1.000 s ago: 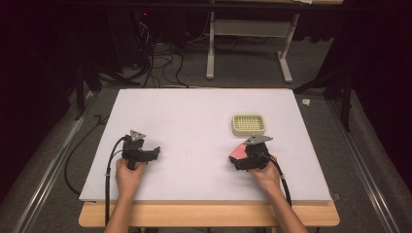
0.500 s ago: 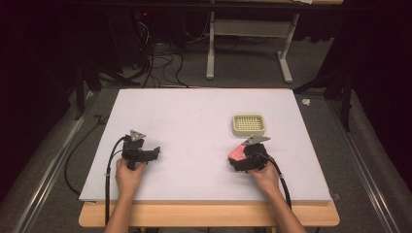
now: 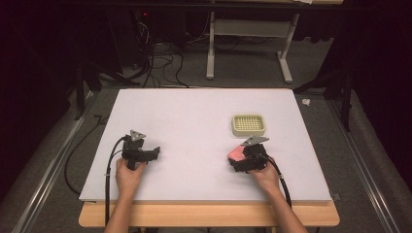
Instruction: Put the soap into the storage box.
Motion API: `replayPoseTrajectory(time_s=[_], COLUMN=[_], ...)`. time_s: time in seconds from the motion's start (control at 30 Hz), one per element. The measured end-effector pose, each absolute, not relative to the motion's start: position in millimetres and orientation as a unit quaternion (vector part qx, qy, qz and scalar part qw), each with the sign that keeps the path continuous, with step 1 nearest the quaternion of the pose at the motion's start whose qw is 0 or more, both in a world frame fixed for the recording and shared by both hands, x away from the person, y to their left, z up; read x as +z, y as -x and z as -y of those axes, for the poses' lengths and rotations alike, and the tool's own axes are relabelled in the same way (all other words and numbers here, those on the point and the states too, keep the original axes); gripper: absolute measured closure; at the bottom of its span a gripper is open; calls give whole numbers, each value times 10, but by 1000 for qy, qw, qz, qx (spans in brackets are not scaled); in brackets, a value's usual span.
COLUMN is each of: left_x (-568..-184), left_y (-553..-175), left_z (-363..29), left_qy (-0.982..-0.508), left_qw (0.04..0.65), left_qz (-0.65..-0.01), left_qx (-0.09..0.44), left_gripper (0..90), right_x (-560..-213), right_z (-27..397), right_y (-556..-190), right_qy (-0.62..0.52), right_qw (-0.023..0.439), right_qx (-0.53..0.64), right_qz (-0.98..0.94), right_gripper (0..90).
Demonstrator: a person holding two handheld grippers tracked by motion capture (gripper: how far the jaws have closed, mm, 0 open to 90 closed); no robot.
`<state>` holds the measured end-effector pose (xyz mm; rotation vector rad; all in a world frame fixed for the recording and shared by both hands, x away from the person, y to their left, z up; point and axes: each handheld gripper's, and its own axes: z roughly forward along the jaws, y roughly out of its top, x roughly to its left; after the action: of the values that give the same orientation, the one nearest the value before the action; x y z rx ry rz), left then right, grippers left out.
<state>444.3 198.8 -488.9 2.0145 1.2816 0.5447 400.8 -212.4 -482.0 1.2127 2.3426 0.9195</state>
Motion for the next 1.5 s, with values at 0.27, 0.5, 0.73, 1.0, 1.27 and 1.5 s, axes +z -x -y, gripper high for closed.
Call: replayPoseTrajectory(time_s=[0.27,0.5,0.73,1.0,1.27,1.5], left_x=[-4889,-4889,-4889,-4889,-4889,-4889], left_y=[-4443,-4443,-4443,-4443,-4442,-4443], left_z=[-1989,-1989,-1989,-1989,-1988,-1989], left_qy=[-774,-774,-774,-774,-774,-774], left_qw=[339,339,339,339,339,339], left_qz=[-492,-492,-492,-492,-492,-492], left_qx=[209,209,209,209,209,209], left_gripper=[158,158,158,158,158,158], right_x=[-4815,-4805,-4776,-4703,-4640,-4590], right_z=[2124,2136,2125,2174,2225,2309], right_y=[-4007,-4001,-3979,-3944,-3890,-3861], right_qy=[-433,-441,-437,-439,-440,-446], right_qw=[169,161,165,164,166,166], right_qx=[327,333,338,353,356,362], right_qz=[-823,-818,-817,-810,-807,-801], right_gripper=[136,136,136,136,136,136])
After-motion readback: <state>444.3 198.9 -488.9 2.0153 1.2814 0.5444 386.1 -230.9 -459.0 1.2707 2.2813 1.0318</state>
